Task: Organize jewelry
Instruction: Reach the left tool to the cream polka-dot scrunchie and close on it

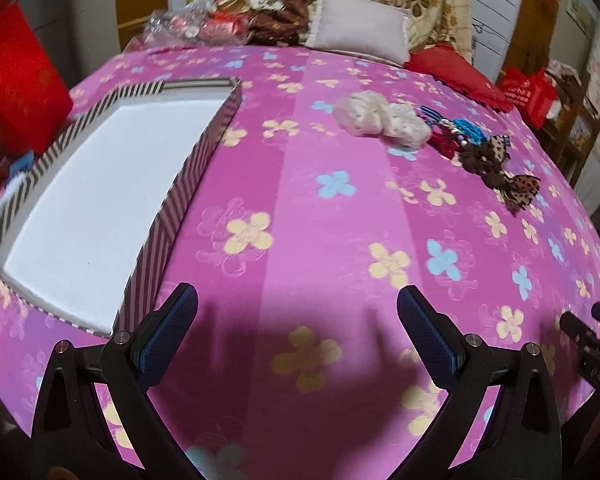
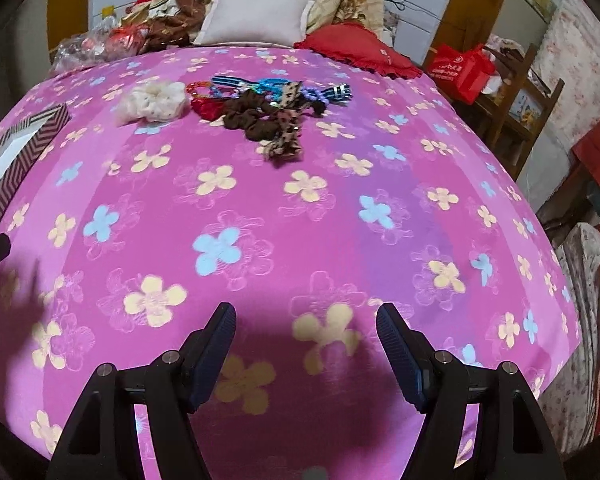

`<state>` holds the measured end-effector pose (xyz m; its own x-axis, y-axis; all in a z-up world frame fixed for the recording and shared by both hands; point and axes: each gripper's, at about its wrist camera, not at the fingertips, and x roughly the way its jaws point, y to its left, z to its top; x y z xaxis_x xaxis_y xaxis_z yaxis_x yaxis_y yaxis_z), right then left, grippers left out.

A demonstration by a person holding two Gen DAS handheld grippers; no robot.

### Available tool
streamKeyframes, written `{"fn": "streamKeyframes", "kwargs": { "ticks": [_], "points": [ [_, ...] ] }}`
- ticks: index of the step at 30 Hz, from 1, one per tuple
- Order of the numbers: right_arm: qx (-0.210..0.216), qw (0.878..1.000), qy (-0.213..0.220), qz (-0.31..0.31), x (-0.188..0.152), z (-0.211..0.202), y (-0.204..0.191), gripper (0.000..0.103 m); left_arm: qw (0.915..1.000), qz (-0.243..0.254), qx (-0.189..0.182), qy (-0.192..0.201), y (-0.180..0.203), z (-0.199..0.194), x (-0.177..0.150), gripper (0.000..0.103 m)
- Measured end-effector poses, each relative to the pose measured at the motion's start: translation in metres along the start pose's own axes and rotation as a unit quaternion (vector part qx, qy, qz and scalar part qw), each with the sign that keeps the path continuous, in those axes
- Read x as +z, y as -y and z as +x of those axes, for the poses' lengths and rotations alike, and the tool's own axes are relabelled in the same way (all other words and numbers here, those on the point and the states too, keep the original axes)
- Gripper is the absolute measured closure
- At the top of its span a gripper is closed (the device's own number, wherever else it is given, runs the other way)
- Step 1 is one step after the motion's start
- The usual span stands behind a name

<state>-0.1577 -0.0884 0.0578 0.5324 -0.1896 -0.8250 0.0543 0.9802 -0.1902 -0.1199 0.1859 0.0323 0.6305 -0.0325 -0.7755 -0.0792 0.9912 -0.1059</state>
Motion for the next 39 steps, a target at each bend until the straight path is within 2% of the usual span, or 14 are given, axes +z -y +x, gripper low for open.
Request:
{"fn": "streamKeyframes", "kwargs": {
  "ticks": [4,12,14,17,20,22,25,30,36,39],
  "points": [
    [0.003,1.0,0.003,-0.007,-0.003,0.0,-0.004,0.033,1.0,-0.009,0.001,0.0,-0.003,0.001,-0.002,0.002],
    [0.015,1.0,0.005,0.005,0.0,0.007,0.009,0.033,1.0,0.005,0.008,-0.003,0.006,-0.005,-0.001,0.003],
    [0.029,1.0,0.007,0.0,0.007,0.013,0.011,0.033,1.0,0.006,0.004,0.0,0.008,-0.015,0.006,0.002],
    [0.053,0.998,0.028,0.0,0.026,0.018,0.013,0.033,0.9993,0.025,0.017,0.021,0.011,-0.033,0.024,0.002],
    [0.081,0.996,0.049,0.0,0.047,0.027,0.014,0.034,0.9991,0.029,0.017,0.024,0.01,-0.033,0.049,0.003],
    [0.098,0.994,0.053,0.002,0.062,0.037,0.015,0.04,0.9995,0.027,0.01,0.01,0.012,-0.023,0.072,0.002],
    [0.117,0.991,0.066,0.004,0.088,0.056,0.02,0.04,0.9995,0.029,-0.009,-0.008,0.026,-0.002,0.105,0.002],
    [0.16,0.985,0.066,0.023,0.109,0.08,0.036,0.04,0.9976,0.054,-0.024,-0.037,0.061,0.051,0.147,0.002],
    [0.192,0.979,0.052,0.043,0.117,0.105,0.056,0.04,0.9941,-0.006,-0.075,-0.078,0.075,0.131,0.192,0.003],
    [0.21,0.975,0.039,0.052,0.117,0.115,0.058,0.04,0.9927,-0.008,-0.081,-0.089,0.081,0.156,0.201,0.003]
  ]
}}
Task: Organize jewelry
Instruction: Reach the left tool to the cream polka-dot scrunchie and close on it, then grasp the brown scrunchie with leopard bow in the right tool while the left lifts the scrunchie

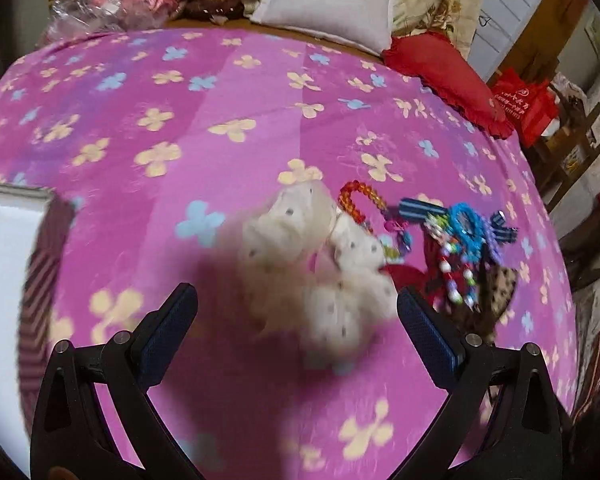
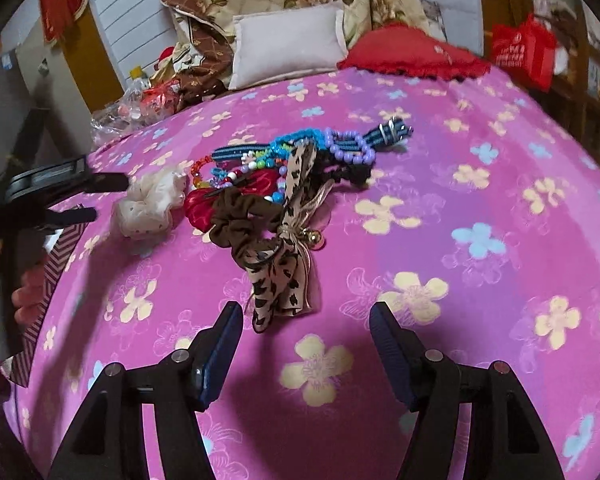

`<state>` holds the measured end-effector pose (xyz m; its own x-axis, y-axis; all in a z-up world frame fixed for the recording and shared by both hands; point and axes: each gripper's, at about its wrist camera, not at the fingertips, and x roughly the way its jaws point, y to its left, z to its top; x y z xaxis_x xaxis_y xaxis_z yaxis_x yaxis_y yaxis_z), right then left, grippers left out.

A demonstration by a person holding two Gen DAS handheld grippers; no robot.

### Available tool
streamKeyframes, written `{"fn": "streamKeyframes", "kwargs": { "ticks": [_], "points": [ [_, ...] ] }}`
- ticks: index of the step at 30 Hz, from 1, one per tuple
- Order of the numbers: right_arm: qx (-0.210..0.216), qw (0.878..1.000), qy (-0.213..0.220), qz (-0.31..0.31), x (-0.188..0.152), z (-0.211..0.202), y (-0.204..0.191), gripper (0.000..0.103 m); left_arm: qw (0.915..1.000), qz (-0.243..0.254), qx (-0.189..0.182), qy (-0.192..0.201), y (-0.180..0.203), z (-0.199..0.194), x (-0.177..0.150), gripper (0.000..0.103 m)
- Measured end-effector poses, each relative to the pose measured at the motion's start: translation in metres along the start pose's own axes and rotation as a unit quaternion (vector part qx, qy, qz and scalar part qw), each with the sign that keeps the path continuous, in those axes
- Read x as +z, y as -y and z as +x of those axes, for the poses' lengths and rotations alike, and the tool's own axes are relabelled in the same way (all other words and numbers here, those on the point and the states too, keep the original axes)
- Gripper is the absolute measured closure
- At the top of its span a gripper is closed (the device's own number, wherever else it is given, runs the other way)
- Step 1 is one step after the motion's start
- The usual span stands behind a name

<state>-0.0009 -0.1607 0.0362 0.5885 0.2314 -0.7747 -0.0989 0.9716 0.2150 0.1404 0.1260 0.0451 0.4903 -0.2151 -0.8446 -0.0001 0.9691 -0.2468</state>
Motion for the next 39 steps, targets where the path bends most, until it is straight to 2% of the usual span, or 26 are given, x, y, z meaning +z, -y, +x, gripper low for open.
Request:
{"fn": "streamKeyframes", "kwargs": {
  "ticks": [3,4,5,7,8,9,10,12,13,14,18,21,25,27,28,29,30,31,32,33,37,39],
  "points": [
    [0.006,1.0,-0.007,-0.008,-0.001,0.006,-0.001,0.039,0.9998,0.01,0.01,-0.014,0.005,0.019,0.005,0.003],
    [0.006,1.0,-0.008,-0.008,-0.002,0.007,-0.002,0.04,0.9998,0.012,0.008,-0.016,0.004,0.023,0.006,0.009],
    [0.008,1.0,-0.008,-0.008,-0.001,0.008,-0.002,0.04,0.9997,0.013,0.003,-0.022,0.005,0.027,0.005,0.025],
    [0.015,1.0,-0.01,-0.004,0.0,0.012,-0.002,0.04,0.9992,0.012,0.0,-0.039,0.005,0.033,0.003,0.048],
    [0.016,1.0,-0.008,-0.003,0.001,0.013,-0.003,0.04,0.9993,0.018,0.009,-0.031,0.006,0.032,0.004,0.069],
    [0.014,1.0,-0.005,-0.004,0.004,0.015,-0.004,0.04,0.9991,0.018,0.008,-0.038,0.006,0.032,0.003,0.084],
    [0.012,1.0,-0.002,-0.006,0.006,0.017,-0.006,0.04,0.9989,0.01,0.003,-0.045,0.003,0.031,0.003,0.09],
    [0.012,1.0,0.001,-0.009,0.011,0.022,-0.01,0.061,0.9988,-0.007,-0.007,-0.049,-0.003,0.025,-0.001,0.091],
    [0.017,1.0,-0.006,-0.008,0.012,0.024,-0.011,0.084,0.9987,-0.008,-0.008,-0.049,-0.005,0.02,-0.005,0.091],
    [0.026,1.0,-0.016,-0.003,0.013,0.026,-0.011,0.092,0.9987,-0.008,-0.01,-0.05,-0.006,0.014,-0.01,0.092],
    [0.052,0.998,-0.018,0.002,0.011,0.012,-0.015,0.093,0.9984,-0.009,-0.024,-0.05,-0.01,-0.02,-0.038,0.092],
    [0.065,0.998,-0.022,-0.002,0.005,-0.001,-0.024,0.093,0.9992,0.001,-0.023,-0.034,-0.01,-0.05,-0.063,0.092],
    [0.039,0.998,-0.038,0.017,-0.022,-0.015,-0.021,0.093,0.9992,0.03,0.017,-0.019,-0.004,-0.071,-0.098,0.092],
    [0.031,0.998,-0.035,0.038,-0.032,-0.021,-0.014,0.09,0.9982,0.041,0.042,-0.014,-0.002,-0.073,-0.111,0.091],
    [0.034,0.998,-0.03,0.05,-0.034,-0.024,-0.011,0.081,0.9981,0.042,0.044,-0.012,-0.001,-0.073,-0.115,0.091],
    [0.038,0.997,-0.022,0.067,-0.035,-0.028,-0.007,0.063,0.9982,0.04,0.042,-0.01,-0.002,-0.074,-0.118,0.09],
    [0.045,0.996,-0.006,0.083,-0.035,-0.032,-0.003,0.053,0.9985,0.038,0.04,-0.008,-0.002,-0.076,-0.122,0.088],
    [0.048,0.995,0.012,0.092,-0.034,-0.036,0.0,0.038,0.9987,0.035,0.036,-0.007,-0.003,-0.079,-0.125,0.08],
    [0.046,0.994,0.024,0.091,-0.033,-0.039,0.0,0.035,0.9991,0.031,0.03,-0.005,-0.005,-0.081,-0.127,0.073],
    [0.039,0.995,0.035,0.084,-0.03,-0.04,-0.001,0.035,0.9994,0.026,0.022,-0.003,-0.007,-0.084,-0.129,0.07],
    [0.033,0.997,0.03,0.057,-0.015,-0.025,-0.006,0.035,0.9997,0.015,0.011,0.014,-0.016,-0.096,-0.134,0.053],
    [0.035,0.998,0.027,0.046,-0.001,-0.014,-0.008,0.035,0.9998,0.007,0.002,0.019,-0.02,-0.097,-0.135,0.051]
  ]
}}
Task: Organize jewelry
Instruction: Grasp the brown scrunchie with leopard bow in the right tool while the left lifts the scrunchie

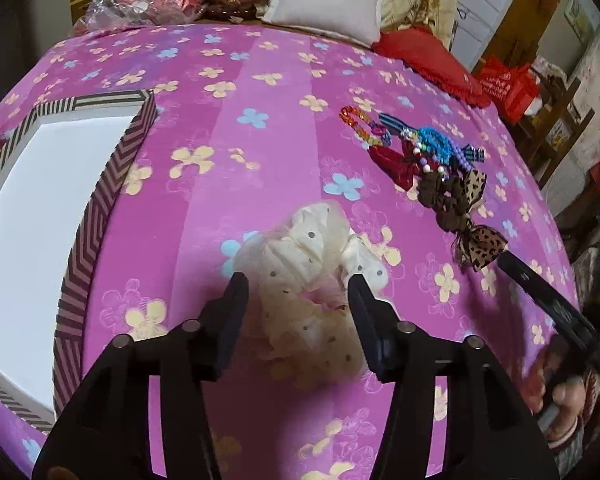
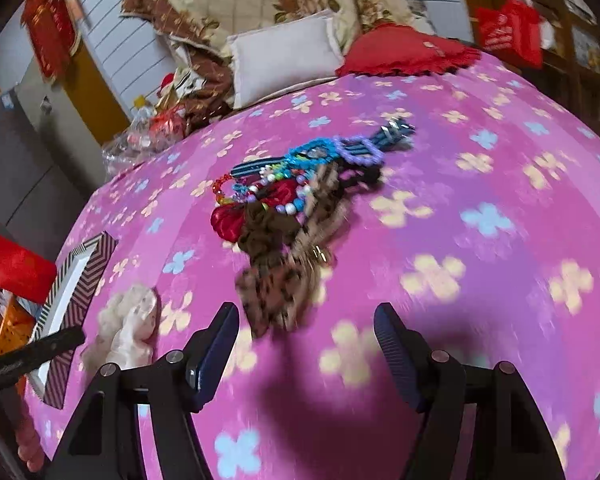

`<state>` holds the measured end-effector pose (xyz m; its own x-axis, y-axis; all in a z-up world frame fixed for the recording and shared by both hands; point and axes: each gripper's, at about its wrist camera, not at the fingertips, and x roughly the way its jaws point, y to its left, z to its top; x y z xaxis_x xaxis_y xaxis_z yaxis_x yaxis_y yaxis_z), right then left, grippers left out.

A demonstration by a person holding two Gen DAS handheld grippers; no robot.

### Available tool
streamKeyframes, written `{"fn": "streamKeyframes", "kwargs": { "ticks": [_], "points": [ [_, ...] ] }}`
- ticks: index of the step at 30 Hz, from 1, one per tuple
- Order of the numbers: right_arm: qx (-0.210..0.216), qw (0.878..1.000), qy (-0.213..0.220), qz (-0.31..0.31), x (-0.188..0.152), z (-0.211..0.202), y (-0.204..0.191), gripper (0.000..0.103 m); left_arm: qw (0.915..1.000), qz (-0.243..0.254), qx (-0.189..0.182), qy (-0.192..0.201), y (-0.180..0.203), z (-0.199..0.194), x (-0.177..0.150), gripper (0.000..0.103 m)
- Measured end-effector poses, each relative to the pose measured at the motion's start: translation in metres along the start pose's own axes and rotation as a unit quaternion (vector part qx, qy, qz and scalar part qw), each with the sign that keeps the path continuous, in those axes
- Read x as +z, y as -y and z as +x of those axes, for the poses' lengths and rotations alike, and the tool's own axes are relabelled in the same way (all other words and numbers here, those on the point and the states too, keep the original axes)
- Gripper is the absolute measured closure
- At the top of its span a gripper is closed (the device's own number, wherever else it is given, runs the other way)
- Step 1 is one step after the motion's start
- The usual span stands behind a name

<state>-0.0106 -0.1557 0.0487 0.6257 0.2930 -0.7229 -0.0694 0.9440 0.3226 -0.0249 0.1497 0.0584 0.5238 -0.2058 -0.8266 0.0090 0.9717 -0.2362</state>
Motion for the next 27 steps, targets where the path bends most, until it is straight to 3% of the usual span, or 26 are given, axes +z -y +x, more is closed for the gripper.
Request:
{"fn": "streamKeyframes", "kwargs": {
  "ticks": [4,10,12,13,14,15,16,17,19,27],
  "points": [
    [0.009,1.0,-0.008,-0.007,0.015,0.023,0.0,0.035,0.9996,-0.009,-0.025,0.003,-0.006,0.005,0.0,0.04],
    [-0.02,1.0,-0.018,-0.015,0.02,0.052,0.001,0.037,0.9986,0.023,-0.043,-0.02,0.008,0.031,0.001,0.039],
    [-0.039,0.999,-0.015,-0.022,0.022,0.055,0.001,0.051,0.9985,0.03,-0.036,-0.03,0.013,0.044,0.0,0.039],
    [-0.04,0.999,-0.016,-0.022,0.023,0.056,0.001,0.066,0.9985,0.033,-0.031,-0.032,0.015,0.049,-0.002,0.039],
    [-0.039,0.999,-0.019,-0.018,0.023,0.056,0.002,0.073,0.9986,0.037,-0.024,-0.029,0.017,0.051,-0.003,0.04],
    [-0.038,0.999,-0.021,-0.016,0.023,0.055,0.003,0.075,0.9986,0.043,-0.016,-0.025,0.019,0.051,-0.004,0.047],
    [-0.036,0.999,-0.023,-0.014,0.023,0.053,0.003,0.079,0.9984,0.048,-0.011,-0.029,0.021,0.051,-0.005,0.083],
    [-0.036,0.999,-0.021,-0.015,0.023,0.051,0.002,0.086,0.9981,0.047,-0.014,-0.036,0.022,0.051,-0.005,0.091],
    [-0.03,0.999,-0.021,-0.017,0.02,0.041,-0.001,0.101,0.9985,0.041,-0.018,-0.031,0.023,0.04,-0.005,0.093],
    [0.008,1.0,0.023,0.005,-0.009,-0.052,-0.016,0.101,0.9973,0.05,-0.04,0.035,0.026,-0.042,-0.034,0.094]
  ]
}}
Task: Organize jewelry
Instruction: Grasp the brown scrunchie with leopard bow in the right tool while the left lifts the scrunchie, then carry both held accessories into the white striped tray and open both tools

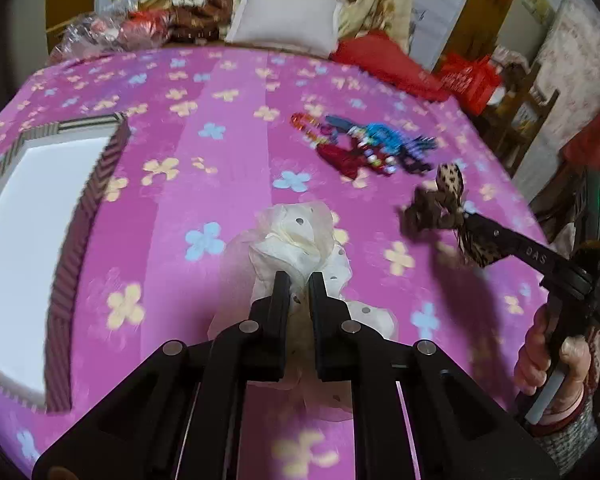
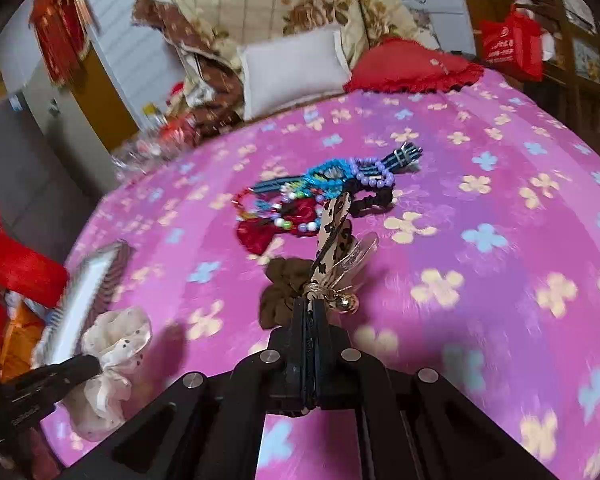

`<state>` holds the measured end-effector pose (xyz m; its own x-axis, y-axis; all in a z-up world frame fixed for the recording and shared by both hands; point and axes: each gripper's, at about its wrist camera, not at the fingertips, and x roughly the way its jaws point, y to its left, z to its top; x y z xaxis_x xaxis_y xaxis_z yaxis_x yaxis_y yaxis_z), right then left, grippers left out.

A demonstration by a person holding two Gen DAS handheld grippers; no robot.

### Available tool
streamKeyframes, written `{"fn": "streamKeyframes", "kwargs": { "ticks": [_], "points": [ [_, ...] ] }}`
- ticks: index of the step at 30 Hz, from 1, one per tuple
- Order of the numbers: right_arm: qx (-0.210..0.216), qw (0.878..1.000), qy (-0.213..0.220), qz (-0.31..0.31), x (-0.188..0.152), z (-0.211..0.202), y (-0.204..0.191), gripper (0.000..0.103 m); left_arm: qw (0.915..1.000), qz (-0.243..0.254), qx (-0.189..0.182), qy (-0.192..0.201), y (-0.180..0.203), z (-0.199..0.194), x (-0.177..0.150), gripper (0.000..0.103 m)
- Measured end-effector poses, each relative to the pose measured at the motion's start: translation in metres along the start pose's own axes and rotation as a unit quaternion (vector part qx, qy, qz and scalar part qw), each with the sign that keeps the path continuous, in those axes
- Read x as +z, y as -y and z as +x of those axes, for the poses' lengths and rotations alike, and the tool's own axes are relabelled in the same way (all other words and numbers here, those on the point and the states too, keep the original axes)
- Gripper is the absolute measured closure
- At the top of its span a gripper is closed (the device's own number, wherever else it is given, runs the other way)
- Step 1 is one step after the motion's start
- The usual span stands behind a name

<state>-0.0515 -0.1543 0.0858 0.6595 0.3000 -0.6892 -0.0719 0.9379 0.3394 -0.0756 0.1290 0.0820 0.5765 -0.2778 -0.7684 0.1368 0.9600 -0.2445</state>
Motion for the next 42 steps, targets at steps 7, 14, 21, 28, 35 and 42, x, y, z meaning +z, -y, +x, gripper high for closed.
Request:
{"fn": "streamKeyframes", "kwargs": {
  "ticks": [7,14,21,28,35,42],
  "points": [
    [-0.008,1.0,-0.005,0.013,-0.057,-0.067,-0.011,0.101,0.9989,0.025,0.015,0.037,0.009,-0.048,-0.03,0.094],
    [-0.036,0.999,-0.011,0.015,-0.081,-0.102,-0.011,0.101,0.9962,0.055,0.035,0.058,0.012,-0.063,-0.05,0.094],
    [-0.045,0.999,0.004,-0.004,-0.08,-0.12,-0.025,0.101,0.9957,0.052,0.032,0.069,0.007,-0.075,-0.051,0.094],
    [-0.05,0.998,0.0,-0.033,-0.082,-0.118,-0.044,0.101,0.9936,0.061,0.027,0.091,0.008,-0.087,-0.048,0.094],
    [-0.056,0.997,-0.016,-0.058,-0.085,-0.106,-0.064,0.101,0.9927,0.052,0.016,0.108,-0.01,-0.092,-0.031,0.094],
    [-0.066,0.994,-0.038,-0.081,-0.086,-0.088,-0.087,0.101,0.9927,0.027,0.014,0.117,-0.047,-0.085,-0.007,0.094]
  ]
}}
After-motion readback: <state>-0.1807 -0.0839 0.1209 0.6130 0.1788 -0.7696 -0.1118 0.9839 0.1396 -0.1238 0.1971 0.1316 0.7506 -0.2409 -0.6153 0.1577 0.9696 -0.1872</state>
